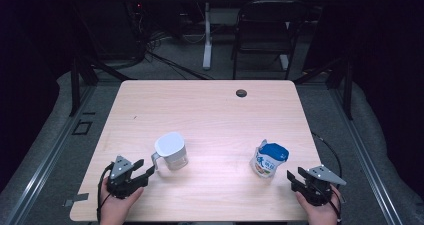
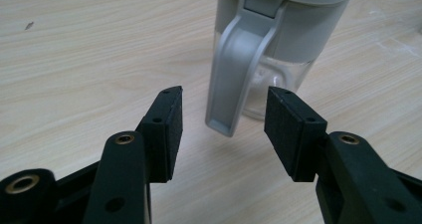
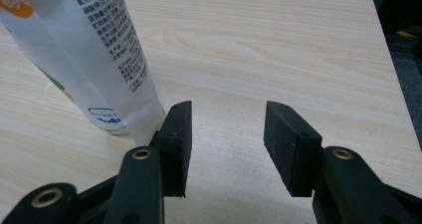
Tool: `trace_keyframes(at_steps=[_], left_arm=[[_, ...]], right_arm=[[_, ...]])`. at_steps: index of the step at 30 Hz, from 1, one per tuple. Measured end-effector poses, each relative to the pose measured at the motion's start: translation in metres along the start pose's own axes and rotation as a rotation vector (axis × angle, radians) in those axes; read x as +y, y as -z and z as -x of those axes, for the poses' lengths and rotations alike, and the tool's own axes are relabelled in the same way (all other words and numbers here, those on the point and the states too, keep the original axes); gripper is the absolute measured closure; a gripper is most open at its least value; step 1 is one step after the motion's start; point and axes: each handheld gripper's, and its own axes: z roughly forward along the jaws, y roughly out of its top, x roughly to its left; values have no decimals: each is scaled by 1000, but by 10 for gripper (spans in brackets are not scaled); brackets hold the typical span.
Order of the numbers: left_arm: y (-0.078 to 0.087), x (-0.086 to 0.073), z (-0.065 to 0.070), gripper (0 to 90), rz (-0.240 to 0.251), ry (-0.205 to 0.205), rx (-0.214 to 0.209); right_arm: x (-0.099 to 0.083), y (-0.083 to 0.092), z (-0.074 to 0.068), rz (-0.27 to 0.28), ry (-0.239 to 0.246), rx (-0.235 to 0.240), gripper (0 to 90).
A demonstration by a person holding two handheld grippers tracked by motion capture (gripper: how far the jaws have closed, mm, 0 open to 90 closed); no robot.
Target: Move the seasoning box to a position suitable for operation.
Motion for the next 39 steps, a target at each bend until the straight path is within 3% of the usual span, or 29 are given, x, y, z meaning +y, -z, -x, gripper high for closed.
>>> trace_keyframes(at_steps=[5,14,21,27,39], left_arm=[[-15,7,3,513,-17,23,44],[-26,8,-2,604,-3,44,33],[-31,10,0,677,-10,23,41],[-32,10,0,699,-16,-22,57],[-30,8,-2,704,-9,-45,32]], right_arm=[[-1,1,2,0,-5,-3,543],[-4,2,4,-8,-20,0,540],[-6,5,5,-7,-24,-1,539],[-7,5,4,-5,-24,-1,539],[-6,4,6,-10,-25,3,552]])
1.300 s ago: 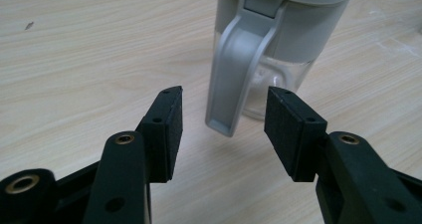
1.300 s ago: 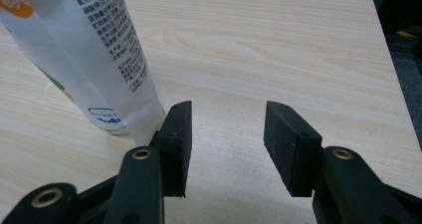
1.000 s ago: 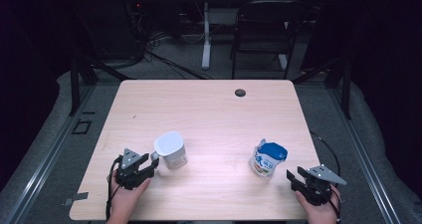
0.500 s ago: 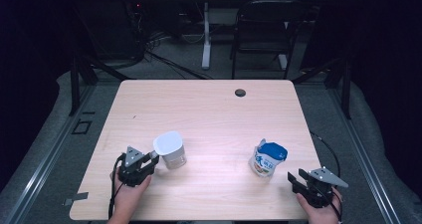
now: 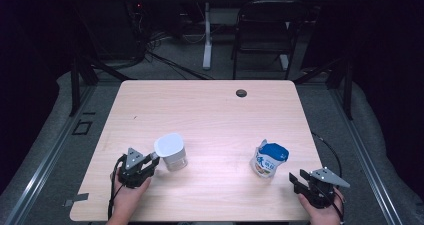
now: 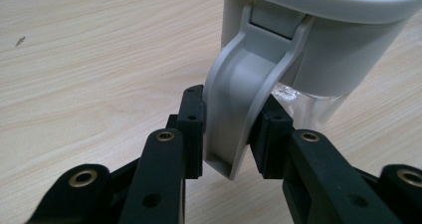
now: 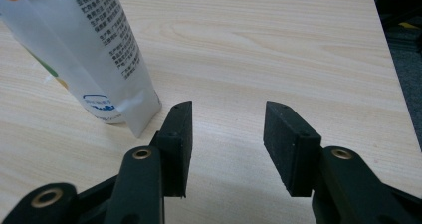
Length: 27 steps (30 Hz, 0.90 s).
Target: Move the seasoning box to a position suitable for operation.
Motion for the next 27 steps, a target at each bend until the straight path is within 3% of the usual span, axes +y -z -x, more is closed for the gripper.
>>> trace_keyframes(at_steps=[9,16,23,27], left_arm=[[3,0,2,707,-8,-42,-56],[4,-1,10,707,-6,-92,-112],[7,-3,21,706,-13,-130,-161],[9,-3,26,706,-18,-148,-171]], right_arm=[[1,-6,3,-18,4,8,565],[3,-8,-5,-26,35,33,565],[5,-3,-11,-6,37,43,570],[6,-4,-13,-10,41,48,573]])
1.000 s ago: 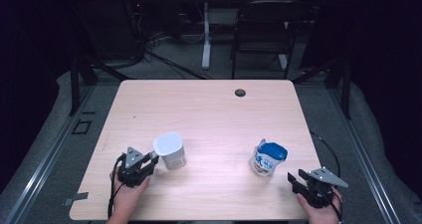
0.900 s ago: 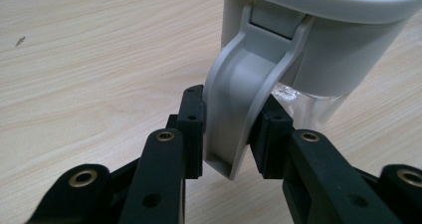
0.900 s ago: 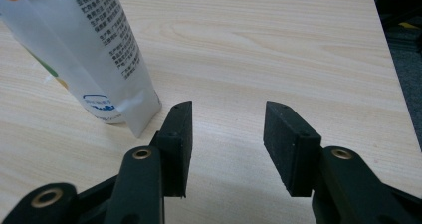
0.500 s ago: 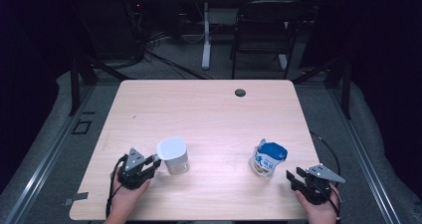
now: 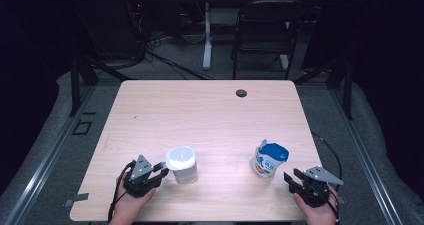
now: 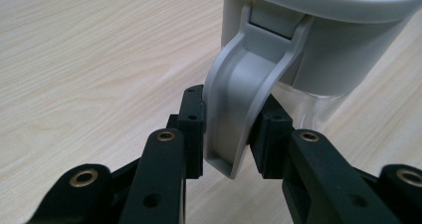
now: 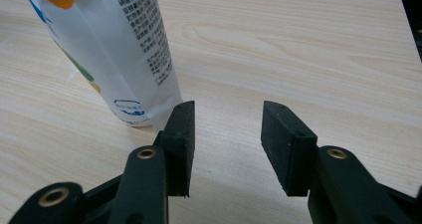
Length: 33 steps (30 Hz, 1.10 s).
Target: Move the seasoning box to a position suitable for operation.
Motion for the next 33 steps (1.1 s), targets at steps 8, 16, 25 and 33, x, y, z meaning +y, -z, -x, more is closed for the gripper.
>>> trace_keyframes(at_steps=[8,16,25,33], left_arm=[[1,-1,5,706,6,-32,-50],[-1,-1,8,706,9,-41,-69],[2,-2,1,652,7,31,-112],[18,2,-7,535,23,64,-148]], right_arm=[[1,-3,-3,-16,12,2,577],[1,-2,-4,-9,19,13,599],[2,0,-7,-10,39,21,614],[2,4,-8,-6,43,30,623]])
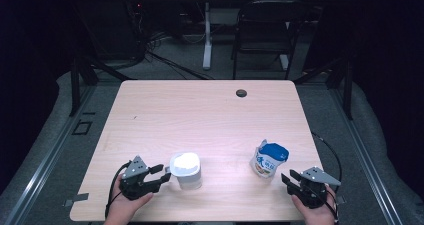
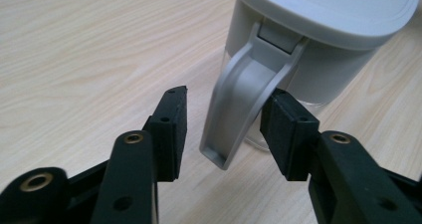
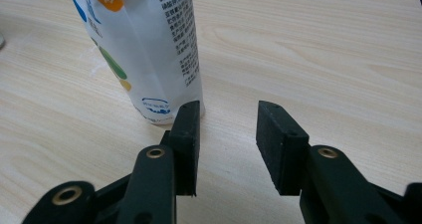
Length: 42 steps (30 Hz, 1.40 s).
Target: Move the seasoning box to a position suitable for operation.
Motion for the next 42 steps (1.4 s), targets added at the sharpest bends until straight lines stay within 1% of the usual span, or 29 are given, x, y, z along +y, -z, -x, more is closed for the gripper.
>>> trace_keyframes(at_steps=[3,4,5,8,10,11,13,15,16,17,18,21,22,23,25,26,27,29,30,33,38,39,40,42], left_arm=[[6,1,-1,526,12,-12,-1],[9,2,-2,519,32,-12,-3],[12,3,-3,518,38,-10,4],[22,7,-6,511,86,20,2],[25,8,-7,511,98,28,25],[26,9,-8,511,93,27,35],[28,10,-8,511,109,35,53],[29,12,-8,513,123,53,67],[30,13,-8,512,121,56,84],[30,14,-8,512,130,62,90],[31,15,-8,512,122,64,101],[32,19,-9,517,127,73,98],[32,20,-9,553,132,78,92],[32,21,-9,553,129,81,94],[33,23,-9,595,120,76,99],[32,24,-9,601,124,78,100],[32,24,-8,616,122,73,103],[32,26,-8,650,112,68,101],[32,27,-7,679,123,68,103],[32,29,-5,701,123,60,100],[33,33,-1,769,111,44,92],[32,33,-1,794,114,40,86],[32,34,0,794,106,38,86],[31,35,1,825,105,32,81]], right_arm=[[0,2,1,0,-2,2,627],[-1,2,1,7,-10,4,628],[-1,3,1,6,-7,3,629],[-1,5,1,8,-17,9,631],[-1,7,1,8,-19,7,632],[-1,7,0,9,-17,10,632],[-1,8,0,8,-9,3,631],[0,10,0,12,-15,9,631],[0,11,0,13,-13,6,633],[1,11,0,17,-18,8,633],[1,12,0,14,-13,5,633],[1,14,-2,16,-7,9,627],[2,17,-5,22,4,6,619],[2,17,-5,22,4,6,619],[3,20,-8,26,14,6,619],[4,20,-9,30,17,5,619],[4,21,-11,34,11,12,621],[4,22,-13,24,15,16,638],[3,22,-15,15,16,27,652],[3,22,-16,10,21,27,665],[4,25,-19,11,24,45,708],[4,26,-20,7,29,46,729],[4,26,-20,7,29,46,729],[5,27,-21,8,28,48,755]])
